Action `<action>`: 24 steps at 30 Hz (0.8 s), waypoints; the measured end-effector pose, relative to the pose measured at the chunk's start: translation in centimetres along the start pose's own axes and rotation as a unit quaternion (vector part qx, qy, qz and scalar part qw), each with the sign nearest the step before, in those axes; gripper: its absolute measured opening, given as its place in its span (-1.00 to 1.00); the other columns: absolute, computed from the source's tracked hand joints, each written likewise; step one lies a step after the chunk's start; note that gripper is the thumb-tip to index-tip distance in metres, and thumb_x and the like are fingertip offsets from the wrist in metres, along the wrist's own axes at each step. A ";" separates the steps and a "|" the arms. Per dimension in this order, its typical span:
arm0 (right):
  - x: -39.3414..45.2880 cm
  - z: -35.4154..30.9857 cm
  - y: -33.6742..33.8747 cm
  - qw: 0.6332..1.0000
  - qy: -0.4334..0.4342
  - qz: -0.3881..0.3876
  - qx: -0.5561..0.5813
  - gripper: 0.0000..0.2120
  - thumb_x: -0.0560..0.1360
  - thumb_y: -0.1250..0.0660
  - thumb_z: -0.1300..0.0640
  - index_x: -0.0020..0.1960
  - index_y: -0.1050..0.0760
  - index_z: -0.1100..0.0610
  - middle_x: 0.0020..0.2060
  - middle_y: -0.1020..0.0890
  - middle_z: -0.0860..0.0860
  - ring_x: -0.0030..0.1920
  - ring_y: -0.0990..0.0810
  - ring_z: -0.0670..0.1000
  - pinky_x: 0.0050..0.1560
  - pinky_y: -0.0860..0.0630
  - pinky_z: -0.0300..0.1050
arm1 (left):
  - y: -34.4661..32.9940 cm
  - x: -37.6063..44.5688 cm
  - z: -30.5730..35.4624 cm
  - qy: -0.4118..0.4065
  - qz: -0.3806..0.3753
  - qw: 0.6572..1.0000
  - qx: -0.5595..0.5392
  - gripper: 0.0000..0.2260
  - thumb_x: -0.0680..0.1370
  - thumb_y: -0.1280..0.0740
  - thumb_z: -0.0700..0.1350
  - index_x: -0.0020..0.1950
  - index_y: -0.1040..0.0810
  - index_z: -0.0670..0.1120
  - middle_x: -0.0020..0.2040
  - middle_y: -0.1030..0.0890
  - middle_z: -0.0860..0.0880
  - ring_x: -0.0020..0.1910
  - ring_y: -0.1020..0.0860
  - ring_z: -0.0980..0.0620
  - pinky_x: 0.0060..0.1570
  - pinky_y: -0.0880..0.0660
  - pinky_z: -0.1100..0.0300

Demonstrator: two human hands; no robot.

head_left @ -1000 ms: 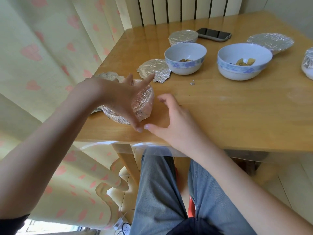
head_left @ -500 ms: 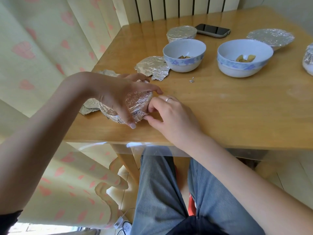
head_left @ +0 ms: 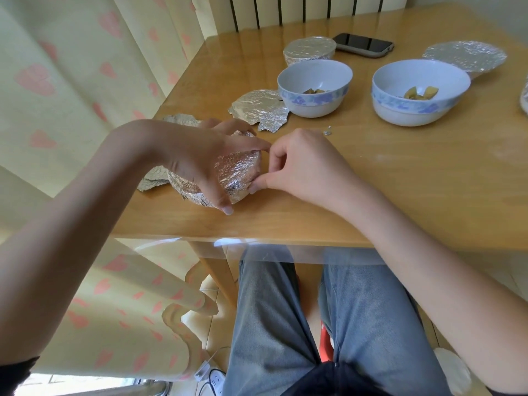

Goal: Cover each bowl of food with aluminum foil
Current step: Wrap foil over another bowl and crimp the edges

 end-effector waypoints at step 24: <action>-0.6 -0.6 -0.5 0.993 0.025 -0.005 0.115 -0.58 0.18 -0.61 -0.07 -0.31 -0.35 0.00 -0.48 -0.38 -0.15 -0.43 -0.34 -0.15 -0.35 -0.31 -0.19 | 0.0 0.0 -0.1 0.000 0.005 1.000 -0.008 -0.18 0.20 -0.59 0.16 0.22 -0.13 0.56 0.43 0.01 0.33 0.46 0.03 0.14 0.42 -0.15 -0.09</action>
Point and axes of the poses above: each hand's wrist, its own x-axis towards the middle knuckle, its own y-axis out of the back of the hand, z = x × y, the point moved 6 cm from there along x, towards the middle knuckle
